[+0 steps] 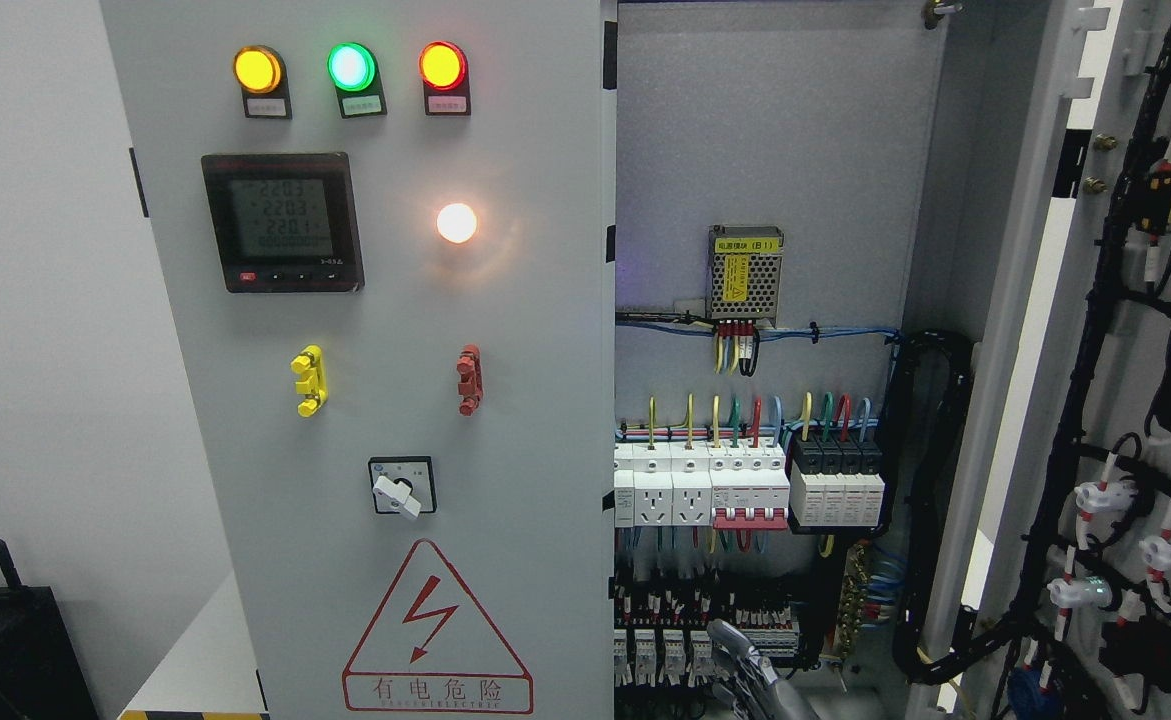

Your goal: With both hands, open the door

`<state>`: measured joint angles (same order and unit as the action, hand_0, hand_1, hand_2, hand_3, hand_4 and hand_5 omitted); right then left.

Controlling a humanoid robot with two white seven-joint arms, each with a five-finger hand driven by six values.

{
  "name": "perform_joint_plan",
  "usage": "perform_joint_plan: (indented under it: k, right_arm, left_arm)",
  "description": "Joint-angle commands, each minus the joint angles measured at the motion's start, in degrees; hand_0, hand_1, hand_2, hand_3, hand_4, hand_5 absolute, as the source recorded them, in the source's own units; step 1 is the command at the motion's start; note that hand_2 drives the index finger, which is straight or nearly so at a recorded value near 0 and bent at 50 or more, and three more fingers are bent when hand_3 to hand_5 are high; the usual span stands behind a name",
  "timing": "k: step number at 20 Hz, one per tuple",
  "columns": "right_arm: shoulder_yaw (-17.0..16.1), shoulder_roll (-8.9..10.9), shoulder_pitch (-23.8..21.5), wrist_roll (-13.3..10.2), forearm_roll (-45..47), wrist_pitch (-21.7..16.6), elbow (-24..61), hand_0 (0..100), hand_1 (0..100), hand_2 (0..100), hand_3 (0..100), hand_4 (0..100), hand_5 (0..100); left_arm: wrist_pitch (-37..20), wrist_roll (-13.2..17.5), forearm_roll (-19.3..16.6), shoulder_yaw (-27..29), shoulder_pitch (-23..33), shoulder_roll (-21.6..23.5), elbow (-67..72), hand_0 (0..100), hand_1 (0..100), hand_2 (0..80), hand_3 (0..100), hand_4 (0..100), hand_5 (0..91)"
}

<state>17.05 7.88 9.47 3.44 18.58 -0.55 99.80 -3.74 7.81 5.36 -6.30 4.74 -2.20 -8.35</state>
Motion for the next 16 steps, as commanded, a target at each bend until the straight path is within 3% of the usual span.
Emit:
perform_joint_plan:
  k: [1,16]
  right_arm:
    - [0.96,-1.46,2.40,0.08,1.20,0.81,-1.45,0,0,0,0,0,0]
    - [2.99,-0.50,8.63,0.17,1.55,4.15,-7.78,0,0,0,0,0,0]
  left_arm:
    - [0.22,0.01,0.00,0.06,0.00,0.00,0.00,0,0,0.0,0,3,0.0]
    - [0.22,0.01,0.00,0.06,0.00,0.00,0.00,0,0,0.0,0,3,0.0]
